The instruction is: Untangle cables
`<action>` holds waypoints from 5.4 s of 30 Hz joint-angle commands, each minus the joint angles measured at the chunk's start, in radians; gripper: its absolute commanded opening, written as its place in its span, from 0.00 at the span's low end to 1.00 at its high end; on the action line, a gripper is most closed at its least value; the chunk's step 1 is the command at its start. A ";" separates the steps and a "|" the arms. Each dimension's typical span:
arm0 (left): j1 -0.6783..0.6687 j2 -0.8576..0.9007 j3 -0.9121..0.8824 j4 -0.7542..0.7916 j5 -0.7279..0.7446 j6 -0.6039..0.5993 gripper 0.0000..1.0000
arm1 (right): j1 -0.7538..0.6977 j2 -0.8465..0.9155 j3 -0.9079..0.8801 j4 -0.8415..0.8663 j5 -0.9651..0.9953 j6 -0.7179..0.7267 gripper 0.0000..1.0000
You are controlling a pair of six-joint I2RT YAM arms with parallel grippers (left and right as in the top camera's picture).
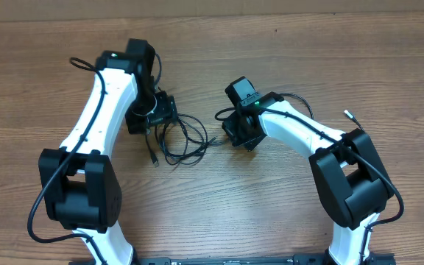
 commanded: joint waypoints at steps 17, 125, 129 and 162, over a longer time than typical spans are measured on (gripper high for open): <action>0.007 -0.013 -0.299 0.392 -0.014 -0.007 0.21 | -0.031 0.008 0.009 -0.056 0.001 -0.099 0.04; 0.007 -0.013 -0.362 0.546 -0.041 -0.034 0.24 | -0.780 -0.422 0.122 -0.428 0.608 -0.530 0.09; 0.007 -0.013 -0.362 0.547 -0.041 -0.034 0.24 | -0.790 -0.361 0.122 -0.429 0.553 -0.531 0.19; 0.006 -0.013 -0.362 0.553 -0.041 -0.034 0.25 | -0.790 -0.306 0.123 0.055 -0.132 -0.874 1.00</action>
